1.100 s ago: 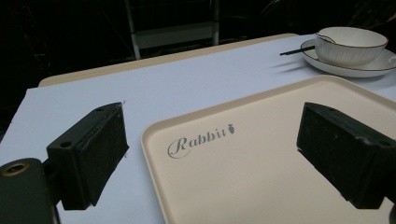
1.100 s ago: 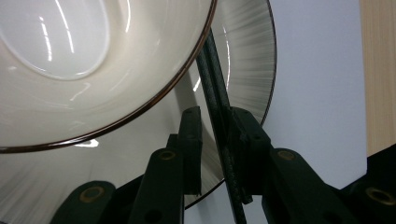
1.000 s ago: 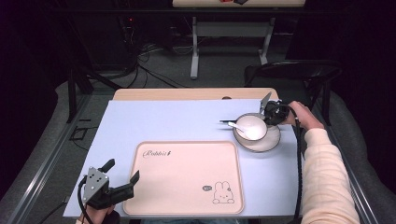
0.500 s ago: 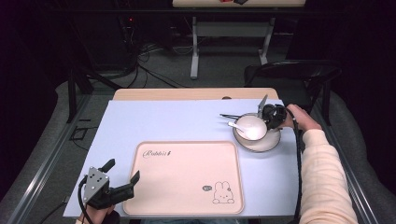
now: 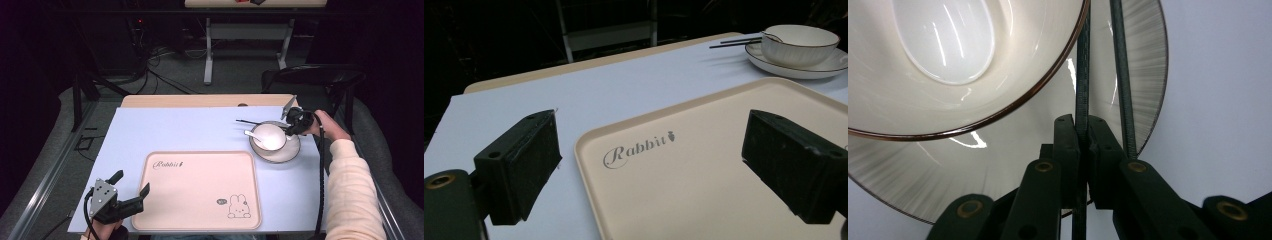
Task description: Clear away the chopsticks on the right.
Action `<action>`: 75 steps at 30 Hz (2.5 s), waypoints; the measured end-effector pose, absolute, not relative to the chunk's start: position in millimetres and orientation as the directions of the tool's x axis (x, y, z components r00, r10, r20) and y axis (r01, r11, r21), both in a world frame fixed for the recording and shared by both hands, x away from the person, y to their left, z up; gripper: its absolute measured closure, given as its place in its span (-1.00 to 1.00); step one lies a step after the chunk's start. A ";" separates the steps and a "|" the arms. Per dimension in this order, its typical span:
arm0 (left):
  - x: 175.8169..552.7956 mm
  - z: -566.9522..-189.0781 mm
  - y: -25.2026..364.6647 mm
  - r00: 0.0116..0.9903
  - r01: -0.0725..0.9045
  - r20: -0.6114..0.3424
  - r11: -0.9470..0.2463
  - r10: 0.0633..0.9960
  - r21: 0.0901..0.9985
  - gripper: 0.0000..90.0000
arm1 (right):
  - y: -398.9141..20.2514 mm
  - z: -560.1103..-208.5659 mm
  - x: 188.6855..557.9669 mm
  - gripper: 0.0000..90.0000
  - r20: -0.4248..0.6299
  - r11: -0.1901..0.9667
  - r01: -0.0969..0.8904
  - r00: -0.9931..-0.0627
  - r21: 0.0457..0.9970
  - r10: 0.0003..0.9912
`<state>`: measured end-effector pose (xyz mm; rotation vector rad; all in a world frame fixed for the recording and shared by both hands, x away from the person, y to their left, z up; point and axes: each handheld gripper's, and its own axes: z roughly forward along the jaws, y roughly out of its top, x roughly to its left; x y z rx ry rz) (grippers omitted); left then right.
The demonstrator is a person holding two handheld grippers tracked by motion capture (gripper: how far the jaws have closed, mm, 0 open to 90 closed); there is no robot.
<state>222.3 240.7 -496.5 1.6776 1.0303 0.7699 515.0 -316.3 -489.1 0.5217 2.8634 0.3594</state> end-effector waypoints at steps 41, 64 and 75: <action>222.9 -496.1 239.2 0.447 0.276 0.030 -0.169 0.894 0.946 -0.81 | -285.7 -403.9 465.0 0.89 -0.283 0.836 0.389 -0.813 0.387 0.509; 222.7 -496.0 240.9 0.442 0.278 0.023 -0.161 0.897 0.947 -0.80 | -218.7 -413.2 366.0 0.89 -0.182 0.649 0.593 -0.655 0.477 0.733; 222.7 -495.9 241.1 0.442 0.278 0.023 -0.161 0.896 0.947 -0.80 | -208.6 -434.2 338.4 0.89 -0.089 0.591 0.637 -0.639 0.496 0.764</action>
